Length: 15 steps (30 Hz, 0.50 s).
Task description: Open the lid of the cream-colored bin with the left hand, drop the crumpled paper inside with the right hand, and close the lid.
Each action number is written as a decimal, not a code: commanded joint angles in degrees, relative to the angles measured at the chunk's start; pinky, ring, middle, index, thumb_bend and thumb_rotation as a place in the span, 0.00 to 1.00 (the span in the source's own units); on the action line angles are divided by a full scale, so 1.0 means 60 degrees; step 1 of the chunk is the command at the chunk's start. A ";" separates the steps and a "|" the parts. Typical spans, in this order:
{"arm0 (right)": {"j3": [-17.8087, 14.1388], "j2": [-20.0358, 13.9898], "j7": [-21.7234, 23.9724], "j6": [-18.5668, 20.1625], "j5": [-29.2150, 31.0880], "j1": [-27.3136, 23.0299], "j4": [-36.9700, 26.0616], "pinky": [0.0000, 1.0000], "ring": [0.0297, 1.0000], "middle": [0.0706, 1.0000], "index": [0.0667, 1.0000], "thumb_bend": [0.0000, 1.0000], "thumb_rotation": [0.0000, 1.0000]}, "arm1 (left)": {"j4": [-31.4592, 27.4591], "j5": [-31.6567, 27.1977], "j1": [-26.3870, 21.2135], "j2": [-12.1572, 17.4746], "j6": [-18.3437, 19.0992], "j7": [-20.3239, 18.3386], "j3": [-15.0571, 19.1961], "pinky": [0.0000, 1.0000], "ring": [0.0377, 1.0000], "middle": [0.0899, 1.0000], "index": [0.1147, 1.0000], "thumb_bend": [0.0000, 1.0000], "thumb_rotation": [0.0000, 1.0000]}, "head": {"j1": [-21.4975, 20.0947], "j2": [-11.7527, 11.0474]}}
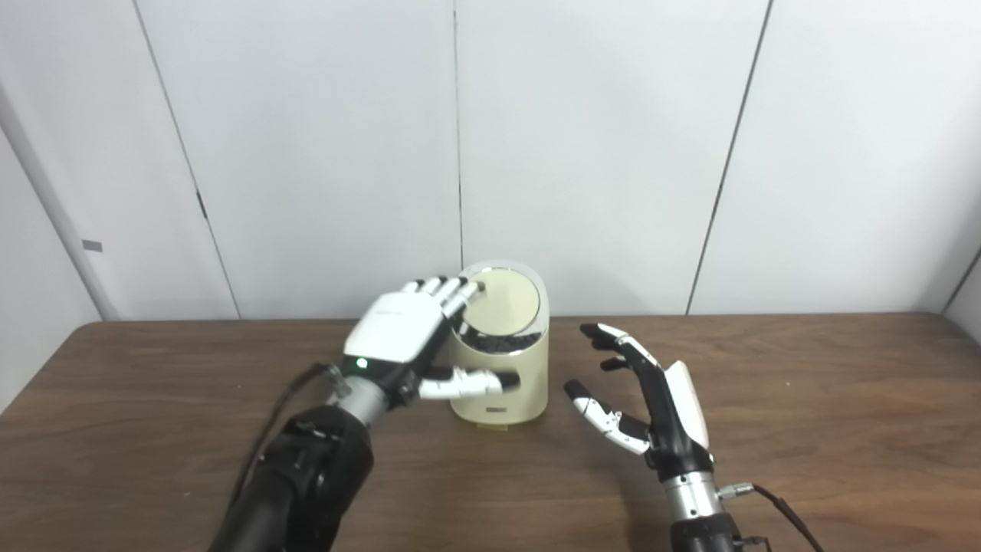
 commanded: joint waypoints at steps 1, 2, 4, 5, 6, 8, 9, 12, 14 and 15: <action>0.0018 0.0048 -0.0113 -0.0146 -0.0008 0.0277 0.0412 0.64 0.76 0.77 0.75 0.26 0.50 | -0.0141 -0.0500 -0.0548 -0.0059 -0.0086 0.0623 0.0387 0.93 0.98 0.99 1.00 0.77 0.99 | 0.0001 0.0008; 0.0010 0.0050 -0.0089 -0.0132 0.0025 0.0279 0.0412 0.64 0.76 0.77 0.75 0.26 0.50 | -0.0146 -0.0739 -0.0512 -0.0115 -0.0105 0.0823 0.0577 0.92 0.98 0.99 1.00 0.76 0.99 | 0.0002 0.0010; 0.0000 0.0048 -0.0077 -0.0161 0.0070 0.0276 0.0435 0.64 0.76 0.77 0.75 0.26 0.47 | -0.0166 -0.1097 -0.0446 -0.0182 -0.0135 0.1109 0.0818 0.92 0.99 0.99 1.00 0.72 0.99 | -0.0013 0.0001; -0.0003 0.0051 -0.0092 -0.0185 0.0076 0.0282 0.0437 0.64 0.76 0.77 0.75 0.26 0.46 | -0.0194 -0.1453 -0.0329 -0.0250 -0.0210 0.1325 0.1017 0.90 0.98 0.99 0.99 0.70 0.99 | -0.0028 -0.0002; -0.0003 0.0051 -0.0101 -0.0198 0.0079 0.0290 0.0432 0.63 0.75 0.77 0.75 0.26 0.46 | -0.0210 -0.1759 -0.0207 -0.0300 -0.0305 0.1505 0.1158 0.87 0.96 0.98 0.98 0.66 0.98 | -0.0029 0.0001; 0.0000 0.0047 -0.0083 -0.0136 0.0068 0.0321 0.0379 0.63 0.75 0.77 0.75 0.26 0.45 | -0.0157 -0.2435 0.0036 -0.0397 -0.0651 0.1867 0.1390 0.84 0.94 0.96 0.96 0.62 0.97 | -0.0036 -0.0006; -0.0001 0.0043 -0.0062 -0.0115 0.0082 0.0341 0.0357 0.63 0.75 0.77 0.75 0.26 0.45 | -0.0084 -0.2930 0.0242 -0.0516 -0.0916 0.2104 0.1554 0.81 0.91 0.94 0.94 0.58 0.95 | -0.0047 -0.0004; 0.0005 0.0000 -0.0004 -0.0133 0.0114 0.0398 0.0281 0.64 0.75 0.77 0.76 0.26 0.43 | 0.0234 -0.4190 0.0905 -0.0892 -0.1985 0.2967 0.1990 0.75 0.85 0.87 0.86 0.43 0.95 | -0.0047 0.0018; 0.0004 -0.0052 -0.0003 -0.0260 0.0148 0.0415 0.0289 0.64 0.76 0.78 0.76 0.26 0.43 | 0.0546 -0.4973 0.1224 -0.1110 -0.2786 0.3401 0.2218 0.72 0.81 0.82 0.81 0.33 0.93 | -0.0021 0.0021; -0.0009 -0.0073 0.0000 -0.0327 0.0198 0.0422 0.0303 0.63 0.75 0.78 0.76 0.26 0.43 | 0.0687 -0.5382 0.1395 -0.1243 -0.3122 0.3560 0.2331 0.71 0.80 0.81 0.80 0.30 0.92 | 0.0010 0.0026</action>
